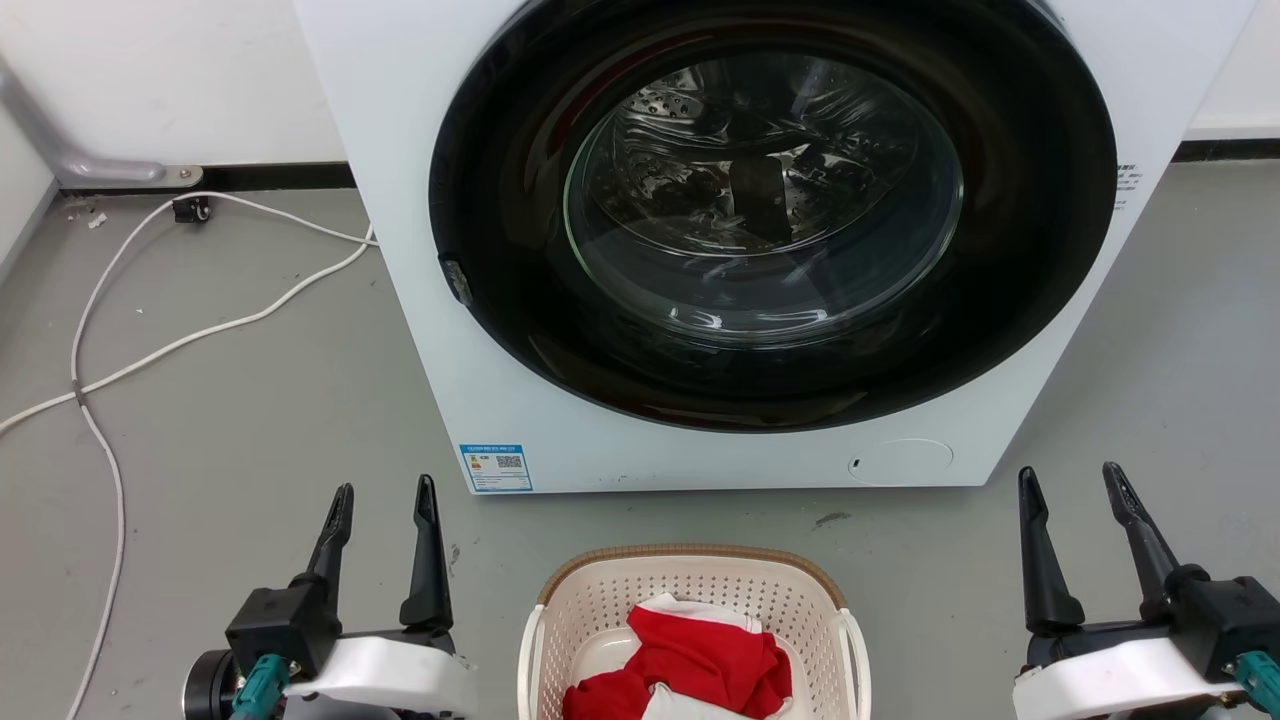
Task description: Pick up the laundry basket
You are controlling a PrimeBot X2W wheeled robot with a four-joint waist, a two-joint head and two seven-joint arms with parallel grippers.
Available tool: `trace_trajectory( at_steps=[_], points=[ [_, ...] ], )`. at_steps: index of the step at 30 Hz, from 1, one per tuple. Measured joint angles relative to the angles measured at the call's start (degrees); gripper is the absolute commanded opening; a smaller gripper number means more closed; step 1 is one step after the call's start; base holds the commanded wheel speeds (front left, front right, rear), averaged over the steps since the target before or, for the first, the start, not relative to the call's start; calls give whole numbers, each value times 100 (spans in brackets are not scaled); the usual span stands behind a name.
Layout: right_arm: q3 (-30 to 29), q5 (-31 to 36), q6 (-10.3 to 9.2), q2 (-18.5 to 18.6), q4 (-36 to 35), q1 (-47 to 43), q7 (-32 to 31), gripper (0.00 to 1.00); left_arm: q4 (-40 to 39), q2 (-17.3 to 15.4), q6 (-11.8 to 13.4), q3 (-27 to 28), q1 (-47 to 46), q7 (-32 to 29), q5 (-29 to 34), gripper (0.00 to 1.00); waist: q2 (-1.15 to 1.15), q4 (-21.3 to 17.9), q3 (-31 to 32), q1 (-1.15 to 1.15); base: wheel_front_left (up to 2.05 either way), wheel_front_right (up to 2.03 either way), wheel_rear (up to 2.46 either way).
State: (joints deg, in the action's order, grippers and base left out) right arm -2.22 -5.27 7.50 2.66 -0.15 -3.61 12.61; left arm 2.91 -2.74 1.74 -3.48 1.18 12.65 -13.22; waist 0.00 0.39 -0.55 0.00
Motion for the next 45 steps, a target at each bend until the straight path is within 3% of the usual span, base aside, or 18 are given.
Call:
trace_trajectory(
  at_steps=[22, 45],
  points=[
    [2, 939, 0, 5, -123, -126, 236, 100, -32, -4, 100, -82, 88, 226, 932, 100, 0, 4, 1, 0, 0, 0, 0],
    [13, 875, 0, 7, -178, -168, 246, 100, -229, -5, 241, -47, 132, 242, 1106, 100, 0, 49, -13, 0, 0, 0, 0]
  ],
)
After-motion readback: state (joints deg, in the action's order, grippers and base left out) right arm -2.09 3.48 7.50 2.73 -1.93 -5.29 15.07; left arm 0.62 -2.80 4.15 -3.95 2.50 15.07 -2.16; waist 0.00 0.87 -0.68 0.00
